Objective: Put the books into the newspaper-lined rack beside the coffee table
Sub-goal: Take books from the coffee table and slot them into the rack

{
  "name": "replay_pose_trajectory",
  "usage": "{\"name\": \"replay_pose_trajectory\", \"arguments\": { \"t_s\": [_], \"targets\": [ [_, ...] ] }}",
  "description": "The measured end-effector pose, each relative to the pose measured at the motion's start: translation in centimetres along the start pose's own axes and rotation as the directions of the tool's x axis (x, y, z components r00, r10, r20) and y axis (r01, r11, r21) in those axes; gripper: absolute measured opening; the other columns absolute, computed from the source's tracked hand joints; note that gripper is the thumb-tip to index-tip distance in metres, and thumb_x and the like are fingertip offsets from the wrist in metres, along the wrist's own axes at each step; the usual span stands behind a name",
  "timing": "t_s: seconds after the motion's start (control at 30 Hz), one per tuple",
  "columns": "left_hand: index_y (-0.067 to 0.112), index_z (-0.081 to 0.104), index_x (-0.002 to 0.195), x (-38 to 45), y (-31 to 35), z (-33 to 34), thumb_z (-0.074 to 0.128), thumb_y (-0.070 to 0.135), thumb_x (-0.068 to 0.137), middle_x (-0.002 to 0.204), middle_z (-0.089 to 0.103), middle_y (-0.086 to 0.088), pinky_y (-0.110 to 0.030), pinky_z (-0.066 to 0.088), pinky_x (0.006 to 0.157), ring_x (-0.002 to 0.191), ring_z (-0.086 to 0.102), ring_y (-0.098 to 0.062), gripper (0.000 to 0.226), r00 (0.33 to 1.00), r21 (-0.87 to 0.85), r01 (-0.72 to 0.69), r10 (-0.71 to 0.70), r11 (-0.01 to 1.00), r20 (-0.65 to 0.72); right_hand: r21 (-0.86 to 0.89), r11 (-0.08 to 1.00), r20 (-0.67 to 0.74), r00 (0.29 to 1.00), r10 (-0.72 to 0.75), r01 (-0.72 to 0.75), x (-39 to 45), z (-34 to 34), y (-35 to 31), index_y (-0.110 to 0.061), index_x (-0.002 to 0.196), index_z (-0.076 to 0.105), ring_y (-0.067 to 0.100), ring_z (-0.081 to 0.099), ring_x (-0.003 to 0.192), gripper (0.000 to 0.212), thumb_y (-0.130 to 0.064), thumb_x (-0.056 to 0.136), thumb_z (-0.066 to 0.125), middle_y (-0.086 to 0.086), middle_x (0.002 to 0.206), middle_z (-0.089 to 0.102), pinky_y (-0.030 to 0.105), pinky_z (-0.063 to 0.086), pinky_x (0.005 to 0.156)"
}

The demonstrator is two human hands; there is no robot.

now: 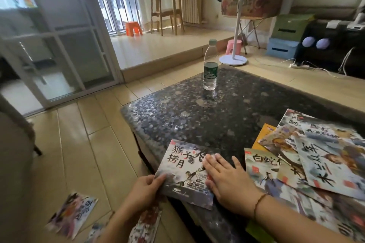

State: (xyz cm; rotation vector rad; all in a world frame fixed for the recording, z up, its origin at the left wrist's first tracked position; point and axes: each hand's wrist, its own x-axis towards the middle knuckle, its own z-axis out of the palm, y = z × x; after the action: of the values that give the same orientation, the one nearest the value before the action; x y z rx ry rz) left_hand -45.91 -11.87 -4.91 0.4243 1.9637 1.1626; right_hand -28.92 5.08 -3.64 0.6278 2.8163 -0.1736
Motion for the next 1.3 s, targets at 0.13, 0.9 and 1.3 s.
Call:
{"name": "replay_pose_trajectory", "arguments": {
  "t_s": [0.13,0.9,1.3],
  "targets": [
    [-0.001,0.063,0.105,-2.0,-1.1,-0.7,0.052,0.019,0.100,0.070,0.065,-0.021,-0.020,0.037,0.037,0.041,0.052,-0.019,0.023,0.997,-0.169,-0.010,0.024,0.986,0.080,0.265,0.964,-0.117,0.993,0.036,-0.004,-1.2,-0.5,-0.5,-0.028,0.155,0.005,0.012,-0.010,0.148,0.067,-0.051,0.099,0.033,-0.010,0.162,-0.007,0.036,0.000,0.121],
    [0.006,0.074,0.070,-19.0,12.7,24.9,0.074,-0.018,0.072,0.067,0.068,-0.027,-0.025,0.050,0.042,0.050,0.060,-0.019,0.025,0.724,-0.277,-0.517,0.587,0.810,0.362,0.708,0.684,-0.525,0.514,0.678,-0.178,-40.7,-14.0,12.5,-0.026,0.100,0.066,0.002,0.061,0.087,0.024,-0.017,0.080,0.077,-0.012,0.092,0.065,0.007,0.048,0.075],
    [0.023,0.064,0.102,-42.2,23.3,51.6,0.063,0.018,0.093,0.089,0.076,0.000,-0.036,0.062,0.069,0.079,0.074,-0.013,0.011,0.315,-0.400,-0.638,0.697,0.658,0.644,0.140,0.396,-0.843,0.101,0.529,-0.908,-70.1,-18.6,18.4,-0.026,0.127,0.058,0.022,0.060,0.105,0.045,-0.033,0.083,0.070,-0.002,0.115,0.066,0.042,0.043,0.092]
  ]
}}
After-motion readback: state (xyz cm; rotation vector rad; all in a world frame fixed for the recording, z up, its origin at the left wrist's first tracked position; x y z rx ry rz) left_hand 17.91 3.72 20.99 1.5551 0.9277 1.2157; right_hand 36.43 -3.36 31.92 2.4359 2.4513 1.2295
